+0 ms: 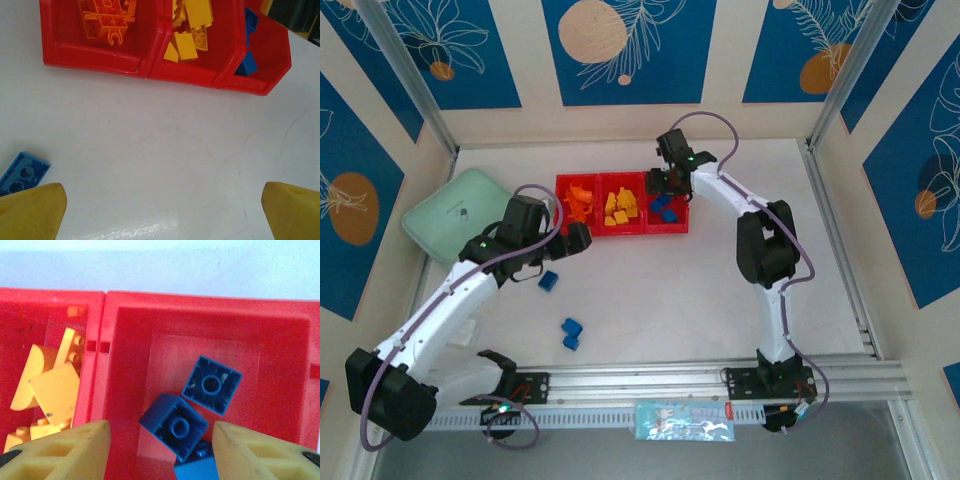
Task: Sort the legos into containers by color
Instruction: Pick up the lego from the bottom-center of the table.
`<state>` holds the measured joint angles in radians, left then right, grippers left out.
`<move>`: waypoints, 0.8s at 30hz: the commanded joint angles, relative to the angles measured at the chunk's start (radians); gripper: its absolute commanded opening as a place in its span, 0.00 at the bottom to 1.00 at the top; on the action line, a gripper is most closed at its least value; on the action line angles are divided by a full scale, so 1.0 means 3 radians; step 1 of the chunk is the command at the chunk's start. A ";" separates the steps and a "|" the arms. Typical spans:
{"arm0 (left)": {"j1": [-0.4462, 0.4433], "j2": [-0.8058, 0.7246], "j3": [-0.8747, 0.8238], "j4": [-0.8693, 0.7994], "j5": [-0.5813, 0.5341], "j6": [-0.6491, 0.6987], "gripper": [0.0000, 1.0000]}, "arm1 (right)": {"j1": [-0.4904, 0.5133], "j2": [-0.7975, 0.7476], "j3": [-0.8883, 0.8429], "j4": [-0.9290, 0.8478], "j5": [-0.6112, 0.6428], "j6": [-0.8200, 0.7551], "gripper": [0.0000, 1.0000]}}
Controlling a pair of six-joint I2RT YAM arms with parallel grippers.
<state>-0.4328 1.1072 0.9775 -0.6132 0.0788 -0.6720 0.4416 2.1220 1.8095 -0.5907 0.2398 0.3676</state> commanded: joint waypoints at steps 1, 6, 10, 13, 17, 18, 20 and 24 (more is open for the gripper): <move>0.0056 -0.0109 0.0093 -0.0064 0.0039 0.0072 0.99 | 0.0088 -0.0364 -0.0256 0.0018 -0.0107 -0.0006 0.59; 0.0057 -0.0239 0.0076 -0.0246 0.0005 0.0097 0.99 | 0.0303 -0.0735 -0.0652 0.0033 -0.0093 -0.0016 0.62; 0.0054 -0.0410 0.0014 -0.0363 -0.0055 0.0085 0.99 | 0.0569 -0.0947 -0.0935 0.0072 -0.0153 -0.0009 0.65; 0.0061 -0.0537 -0.0044 -0.0478 -0.0116 0.0070 0.99 | 0.0822 -0.1006 -0.1066 0.0059 -0.0150 0.0003 0.68; 0.0062 -0.0679 -0.0080 -0.0705 -0.0216 0.0071 0.99 | 0.1138 -0.1016 -0.1252 0.0175 -0.0271 0.0056 0.72; 0.0062 -0.0716 -0.0100 -0.0743 -0.0234 0.0068 0.99 | 0.1215 -0.0987 -0.1264 0.0171 -0.0268 0.0112 0.73; 0.0062 -0.0795 -0.0138 -0.0789 -0.0254 0.0053 0.99 | 0.1360 -0.0932 -0.1304 0.0214 -0.0276 0.0169 0.74; 0.0062 -0.0913 -0.0189 -0.0897 -0.0277 0.0007 0.99 | 0.1625 -0.0755 -0.1303 0.0364 -0.0347 0.0255 0.77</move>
<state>-0.4294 0.8593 0.9352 -0.8215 0.0208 -0.6724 0.8932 1.8580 1.4227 -0.5190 0.1745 0.4091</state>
